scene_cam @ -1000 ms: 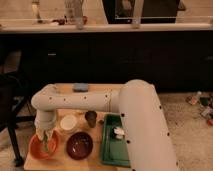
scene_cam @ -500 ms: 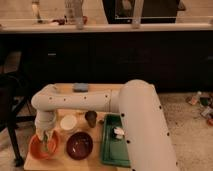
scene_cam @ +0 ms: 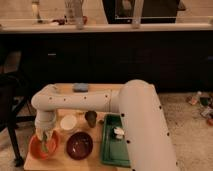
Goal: Place pepper in red bowl
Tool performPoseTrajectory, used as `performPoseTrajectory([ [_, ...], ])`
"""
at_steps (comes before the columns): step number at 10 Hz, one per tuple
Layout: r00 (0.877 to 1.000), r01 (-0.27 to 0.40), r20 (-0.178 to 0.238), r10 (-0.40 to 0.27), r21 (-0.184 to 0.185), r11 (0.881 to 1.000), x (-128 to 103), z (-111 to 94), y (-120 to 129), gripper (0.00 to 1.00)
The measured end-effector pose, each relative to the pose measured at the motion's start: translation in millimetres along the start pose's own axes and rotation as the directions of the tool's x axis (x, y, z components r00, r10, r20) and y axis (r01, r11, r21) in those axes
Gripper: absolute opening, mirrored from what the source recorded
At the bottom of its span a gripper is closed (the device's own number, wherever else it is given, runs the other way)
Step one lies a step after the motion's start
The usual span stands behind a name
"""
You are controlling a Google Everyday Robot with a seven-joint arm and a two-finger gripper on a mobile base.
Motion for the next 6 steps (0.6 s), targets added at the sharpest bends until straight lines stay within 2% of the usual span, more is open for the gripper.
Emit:
performPoseTrajectory([
  [1,1.0,0.0,0.0,0.0,0.0,1.0,0.0,0.0,0.0,0.78],
  [2,1.0,0.0,0.0,0.0,0.0,1.0,0.0,0.0,0.0,0.8],
  [6,1.0,0.0,0.0,0.0,0.0,1.0,0.0,0.0,0.0,0.8],
])
